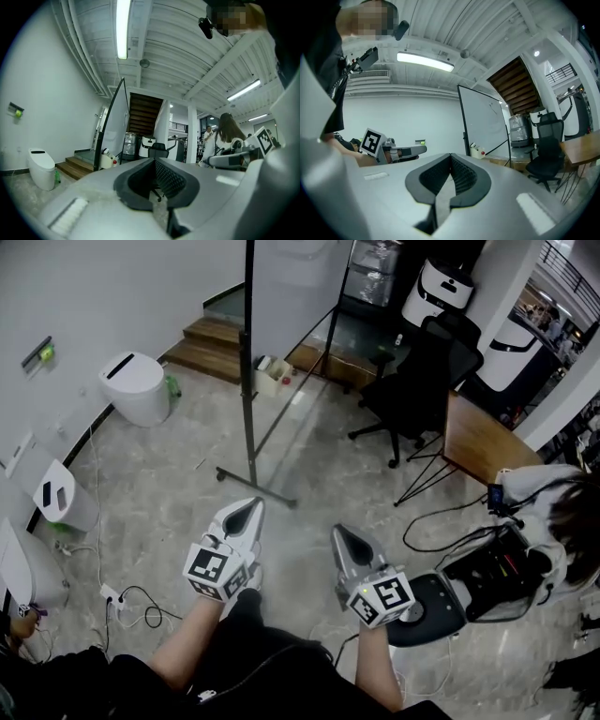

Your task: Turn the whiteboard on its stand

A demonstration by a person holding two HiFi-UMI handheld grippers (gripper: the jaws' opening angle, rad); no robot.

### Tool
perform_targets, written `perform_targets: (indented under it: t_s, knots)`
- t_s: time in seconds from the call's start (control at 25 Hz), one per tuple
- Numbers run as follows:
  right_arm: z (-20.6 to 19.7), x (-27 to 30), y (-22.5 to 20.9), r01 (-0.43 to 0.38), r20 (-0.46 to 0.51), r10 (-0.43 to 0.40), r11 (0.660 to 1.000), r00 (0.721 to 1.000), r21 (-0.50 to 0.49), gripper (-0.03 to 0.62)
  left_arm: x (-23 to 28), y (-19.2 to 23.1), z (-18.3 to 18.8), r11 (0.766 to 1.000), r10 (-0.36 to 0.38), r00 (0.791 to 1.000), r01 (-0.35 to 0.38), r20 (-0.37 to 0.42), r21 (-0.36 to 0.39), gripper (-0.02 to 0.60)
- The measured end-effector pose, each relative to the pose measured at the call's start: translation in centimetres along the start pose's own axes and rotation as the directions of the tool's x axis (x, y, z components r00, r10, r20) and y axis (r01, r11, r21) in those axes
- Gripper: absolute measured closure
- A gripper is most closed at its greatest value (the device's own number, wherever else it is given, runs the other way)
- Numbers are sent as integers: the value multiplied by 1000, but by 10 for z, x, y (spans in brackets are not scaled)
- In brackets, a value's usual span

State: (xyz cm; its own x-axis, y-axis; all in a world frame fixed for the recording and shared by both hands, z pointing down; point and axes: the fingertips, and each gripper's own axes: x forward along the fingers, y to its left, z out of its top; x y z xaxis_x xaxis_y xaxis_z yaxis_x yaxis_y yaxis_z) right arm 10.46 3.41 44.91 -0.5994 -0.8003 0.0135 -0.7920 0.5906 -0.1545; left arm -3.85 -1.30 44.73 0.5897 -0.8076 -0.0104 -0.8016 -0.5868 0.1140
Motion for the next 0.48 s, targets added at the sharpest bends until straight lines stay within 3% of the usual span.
perform_targets:
  t_s: [0.48]
  knots:
    - [14,110,-28,12,-38,-12,1000,999,0,585,67,90,7,999,-28,999,27,-38,-25,580]
